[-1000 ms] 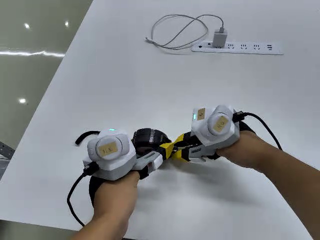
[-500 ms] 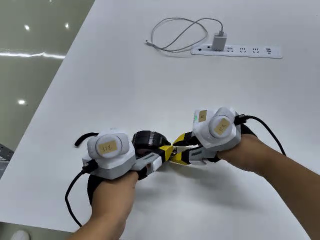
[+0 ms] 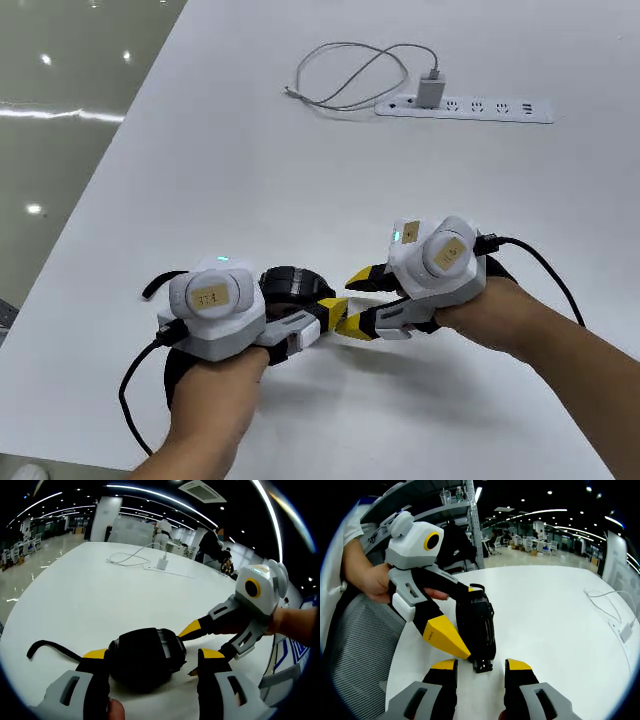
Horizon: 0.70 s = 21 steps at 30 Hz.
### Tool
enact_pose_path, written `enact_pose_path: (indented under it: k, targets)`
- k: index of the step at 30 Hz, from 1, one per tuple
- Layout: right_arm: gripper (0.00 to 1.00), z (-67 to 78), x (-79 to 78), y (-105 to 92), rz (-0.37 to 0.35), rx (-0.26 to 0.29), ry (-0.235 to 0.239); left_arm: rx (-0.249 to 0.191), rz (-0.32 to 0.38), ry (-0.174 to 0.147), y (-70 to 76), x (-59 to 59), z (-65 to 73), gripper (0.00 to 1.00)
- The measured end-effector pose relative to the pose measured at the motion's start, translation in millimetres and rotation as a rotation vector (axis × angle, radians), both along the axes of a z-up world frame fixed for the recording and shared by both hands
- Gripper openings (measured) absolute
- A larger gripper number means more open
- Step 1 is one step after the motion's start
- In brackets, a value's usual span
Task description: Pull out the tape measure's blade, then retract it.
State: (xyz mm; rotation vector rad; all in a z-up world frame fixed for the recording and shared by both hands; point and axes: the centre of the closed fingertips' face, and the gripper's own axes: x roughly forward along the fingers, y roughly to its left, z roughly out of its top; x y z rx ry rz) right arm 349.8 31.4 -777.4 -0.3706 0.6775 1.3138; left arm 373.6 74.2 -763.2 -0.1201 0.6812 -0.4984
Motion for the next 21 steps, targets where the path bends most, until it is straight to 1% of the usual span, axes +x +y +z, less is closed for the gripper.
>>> enact_pose_path:
  k: [3,4,6,7,10,11,14,16,18,21]
  targets:
    - [0.39,5.5,0.7,-3.4,-0.019,0.006,-0.006,-0.002,-0.016,-0.016,0.3,-1.5,3.7,0.7]
    - [0.41,7.9,1.2,-4.7,-0.029,0.007,-0.011,0.007,-0.032,-0.027,-0.2,-2.4,5.1,0.7]
    - [0.43,11.2,1.5,-7.2,-0.042,0.012,-0.015,0.012,-0.039,-0.03,0.1,-3.5,6.1,0.71]
    - [0.43,12.9,1.2,-7.8,-0.048,0.018,-0.014,0.017,-0.045,-0.036,0.0,-3.8,6.7,0.71]
    - [0.46,14.7,0.3,-12.0,-0.067,0.013,-0.014,0.024,-0.058,-0.055,-0.5,-5.3,9.5,0.73]
    - [0.47,16.1,-0.6,-13.4,-0.072,0.015,-0.015,0.017,-0.061,-0.043,-0.7,-7.2,8.8,0.71]
    - [0.49,19.2,-1.6,-17.5,-0.089,0.01,-0.027,0.02,-0.06,-0.047,3.1,-7.7,8.3,0.69]
    - [0.5,22.8,-5.0,-19.2,-0.101,0.018,-0.028,0.027,-0.066,-0.06,4.7,-9.5,9.5,0.7]
    - [0.51,24.6,-7.8,-22.2,-0.112,0.015,-0.038,0.032,-0.069,-0.059,5.9,-10.9,9.4,0.71]
    - [0.54,28.1,-8.8,-27.2,-0.134,0.018,-0.05,0.036,-0.072,-0.07,8.9,-12.2,11.7,0.72]
